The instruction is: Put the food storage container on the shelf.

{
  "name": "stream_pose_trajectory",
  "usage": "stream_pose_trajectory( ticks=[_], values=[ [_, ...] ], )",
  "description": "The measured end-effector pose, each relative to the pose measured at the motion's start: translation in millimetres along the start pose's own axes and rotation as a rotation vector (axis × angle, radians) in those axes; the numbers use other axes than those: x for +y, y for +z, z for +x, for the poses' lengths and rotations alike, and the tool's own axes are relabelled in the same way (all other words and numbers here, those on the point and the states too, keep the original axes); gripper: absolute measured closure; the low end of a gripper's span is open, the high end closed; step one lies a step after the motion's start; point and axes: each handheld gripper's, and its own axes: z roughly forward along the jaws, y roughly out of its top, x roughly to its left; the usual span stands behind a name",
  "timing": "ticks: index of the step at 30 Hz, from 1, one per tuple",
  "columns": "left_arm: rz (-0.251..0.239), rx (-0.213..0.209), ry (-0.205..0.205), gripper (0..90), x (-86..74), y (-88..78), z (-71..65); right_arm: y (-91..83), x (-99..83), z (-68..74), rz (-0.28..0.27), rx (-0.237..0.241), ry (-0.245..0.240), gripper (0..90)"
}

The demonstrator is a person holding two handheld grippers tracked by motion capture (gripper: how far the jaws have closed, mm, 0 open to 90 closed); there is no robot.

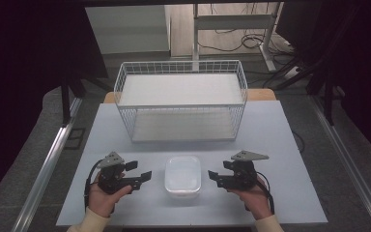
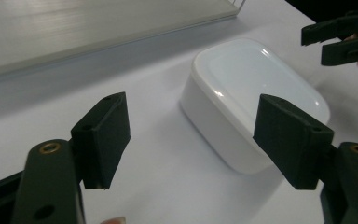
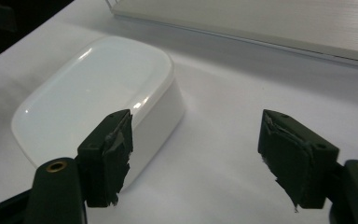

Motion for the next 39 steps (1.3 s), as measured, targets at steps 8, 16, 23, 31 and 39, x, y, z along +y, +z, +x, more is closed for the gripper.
stream_pose_trajectory(
  ticks=[8,16,23,31,39],
  values=[
    [0.054,-0.021,-0.03,28.1,12.7,15.3,-12.5,12.9,7.8,17.6,0.014,0.039,-0.008,30.0],
    [0.097,-0.104,-0.13,29.4,26.9,38.0,-3.8,24.8,28.4,21.3,0.029,0.064,0.04,33.5],
    [0.115,-0.121,-0.131,29.8,24.2,42.4,-4.6,36.5,28.1,25.7,0.047,0.097,0.083,34.4],
    [0.124,-0.177,-0.193,31.1,16.2,46.6,-1.6,35.4,13.9,22.1,0.057,0.109,0.142,36.1],
    [0.151,-0.21,-0.196,32.4,13.9,53.5,-5.5,39.8,9.2,20.5,0.077,0.124,0.168,37.5]
  ],
)
